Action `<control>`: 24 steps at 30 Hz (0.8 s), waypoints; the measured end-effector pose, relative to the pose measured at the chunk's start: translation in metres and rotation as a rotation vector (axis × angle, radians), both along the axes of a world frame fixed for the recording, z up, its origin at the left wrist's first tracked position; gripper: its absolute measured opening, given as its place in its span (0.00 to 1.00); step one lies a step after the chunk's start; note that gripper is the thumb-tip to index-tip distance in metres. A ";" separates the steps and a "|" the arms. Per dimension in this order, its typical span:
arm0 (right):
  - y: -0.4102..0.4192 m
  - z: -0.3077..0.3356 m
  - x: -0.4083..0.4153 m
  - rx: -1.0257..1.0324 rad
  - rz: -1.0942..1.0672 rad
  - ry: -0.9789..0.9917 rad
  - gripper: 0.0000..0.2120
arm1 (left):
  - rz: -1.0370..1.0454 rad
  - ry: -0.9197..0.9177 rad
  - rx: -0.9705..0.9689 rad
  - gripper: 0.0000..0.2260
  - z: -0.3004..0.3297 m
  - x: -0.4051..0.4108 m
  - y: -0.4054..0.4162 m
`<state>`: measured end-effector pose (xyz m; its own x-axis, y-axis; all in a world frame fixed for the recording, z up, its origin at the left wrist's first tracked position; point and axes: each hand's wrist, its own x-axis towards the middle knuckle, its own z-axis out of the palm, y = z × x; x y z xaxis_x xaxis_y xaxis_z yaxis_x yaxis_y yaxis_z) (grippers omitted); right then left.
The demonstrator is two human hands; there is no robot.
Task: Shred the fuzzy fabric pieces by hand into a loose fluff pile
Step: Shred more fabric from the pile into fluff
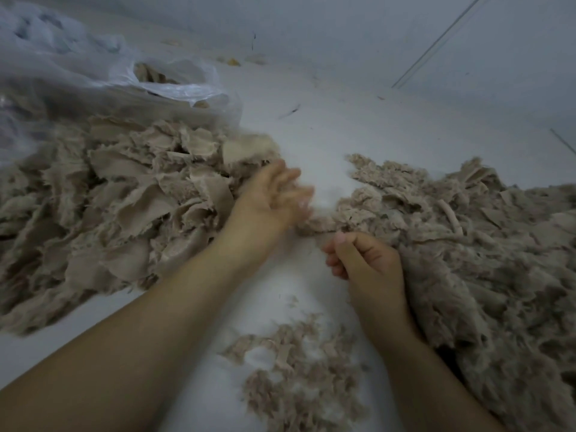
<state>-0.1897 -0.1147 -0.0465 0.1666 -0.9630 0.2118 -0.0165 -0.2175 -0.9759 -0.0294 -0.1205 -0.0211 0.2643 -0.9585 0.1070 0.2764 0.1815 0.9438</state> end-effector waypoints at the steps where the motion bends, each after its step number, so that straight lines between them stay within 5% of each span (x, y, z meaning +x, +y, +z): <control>1: 0.001 -0.001 0.000 -0.009 0.003 0.015 0.14 | 0.077 -0.362 0.034 0.21 -0.007 -0.001 0.000; 3: 0.000 -0.002 0.001 -0.016 -0.008 0.029 0.15 | 0.139 -0.969 0.050 0.21 -0.017 -0.002 0.000; 6: -0.002 -0.003 0.003 0.001 -0.075 0.020 0.11 | 0.001 -1.264 0.046 0.20 -0.025 -0.005 0.001; 8: -0.005 -0.003 0.003 0.048 -0.089 0.014 0.10 | 0.004 -1.231 -0.018 0.10 -0.024 -0.004 0.003; 11: -0.005 -0.004 0.002 0.069 0.016 0.064 0.22 | -0.008 -1.012 -0.051 0.03 -0.023 -0.009 0.011; 16: -0.003 -0.006 0.001 -0.104 0.041 0.323 0.08 | 0.041 -0.650 -0.120 0.07 -0.015 -0.021 0.020; 24: -0.006 -0.006 0.002 0.033 -0.155 0.153 0.10 | 0.247 -0.293 -0.033 0.09 -0.012 -0.007 0.015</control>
